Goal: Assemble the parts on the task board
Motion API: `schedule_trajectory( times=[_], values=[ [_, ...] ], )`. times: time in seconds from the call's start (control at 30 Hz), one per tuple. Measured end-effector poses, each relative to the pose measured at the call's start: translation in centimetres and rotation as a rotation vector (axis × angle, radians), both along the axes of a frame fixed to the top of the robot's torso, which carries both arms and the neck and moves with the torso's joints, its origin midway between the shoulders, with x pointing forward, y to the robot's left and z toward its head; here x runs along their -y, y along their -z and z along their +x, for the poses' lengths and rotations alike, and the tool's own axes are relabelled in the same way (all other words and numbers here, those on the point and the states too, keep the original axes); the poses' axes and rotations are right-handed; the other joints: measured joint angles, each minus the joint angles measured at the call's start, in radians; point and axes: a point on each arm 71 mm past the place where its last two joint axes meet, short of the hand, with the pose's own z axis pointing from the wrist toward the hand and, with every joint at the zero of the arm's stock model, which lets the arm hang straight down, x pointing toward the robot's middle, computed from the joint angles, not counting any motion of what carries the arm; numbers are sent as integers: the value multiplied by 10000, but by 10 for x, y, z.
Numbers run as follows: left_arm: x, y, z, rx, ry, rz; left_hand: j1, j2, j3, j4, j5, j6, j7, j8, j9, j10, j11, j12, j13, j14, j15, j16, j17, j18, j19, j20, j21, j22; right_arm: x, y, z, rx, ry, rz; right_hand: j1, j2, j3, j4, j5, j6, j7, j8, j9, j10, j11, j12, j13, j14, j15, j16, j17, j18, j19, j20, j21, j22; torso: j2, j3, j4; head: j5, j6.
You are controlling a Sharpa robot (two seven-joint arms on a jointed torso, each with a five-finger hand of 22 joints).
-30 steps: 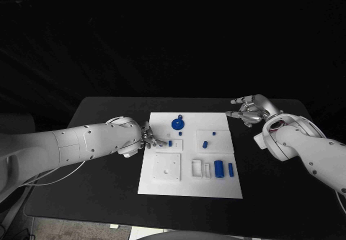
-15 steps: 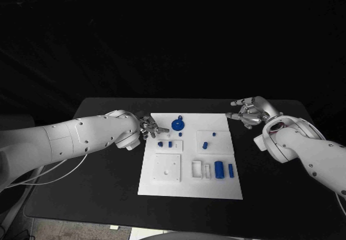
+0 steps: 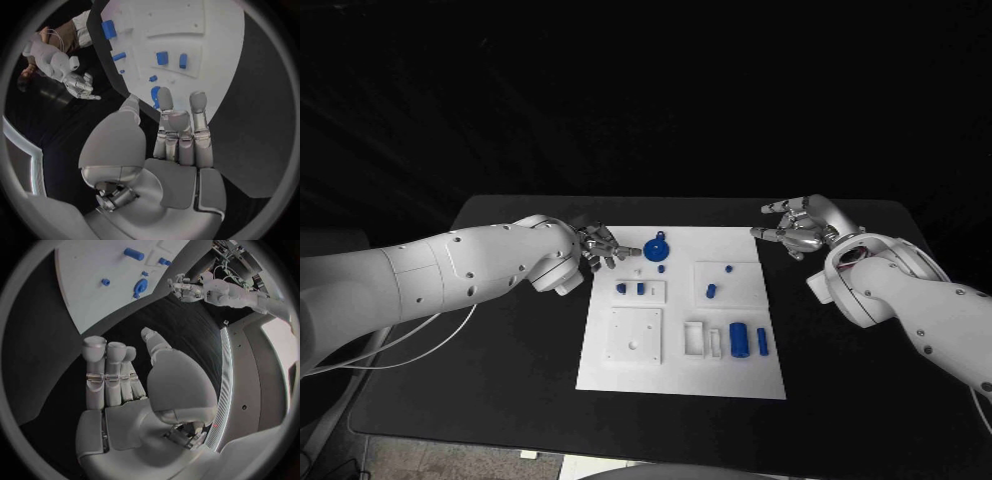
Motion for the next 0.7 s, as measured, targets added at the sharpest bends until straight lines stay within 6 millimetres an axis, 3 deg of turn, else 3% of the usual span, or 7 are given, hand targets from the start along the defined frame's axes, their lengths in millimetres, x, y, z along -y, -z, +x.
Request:
schedule_trajectory(
  times=[0.3,0.43,0.7],
  values=[
    [-13,1,-1,-181,-173,133,-15,655,-371,-811,1285,50,-19,-43,-367,0,0,0,-1,0,0,50,29,6,0,0,0,0,0,0,0,-8,4,-5,0,0,0,0,0,0,0,0,0,0,0,0,0,0,0,0,0,0,0,0,0,0,-2,-3,-11,8,11],
    [-13,2,-5,-463,-51,223,-28,906,-538,-1057,1450,177,2,-226,-830,0,0,0,-2,0,0,50,76,7,1,0,0,-1,1,0,0,-12,12,-11,0,0,0,0,0,0,0,0,0,0,0,0,1,0,0,0,0,0,0,0,0,0,-1,-4,-11,6,10],
    [-10,9,-12,-1204,320,503,-43,1000,-647,-1165,1476,212,37,-273,-1181,0,0,0,-2,0,0,89,110,8,0,0,0,-2,1,0,0,-18,17,-16,0,0,0,0,0,0,0,0,0,0,0,0,1,0,0,0,0,0,0,0,0,-1,1,-12,-4,13,-2]
  ],
)
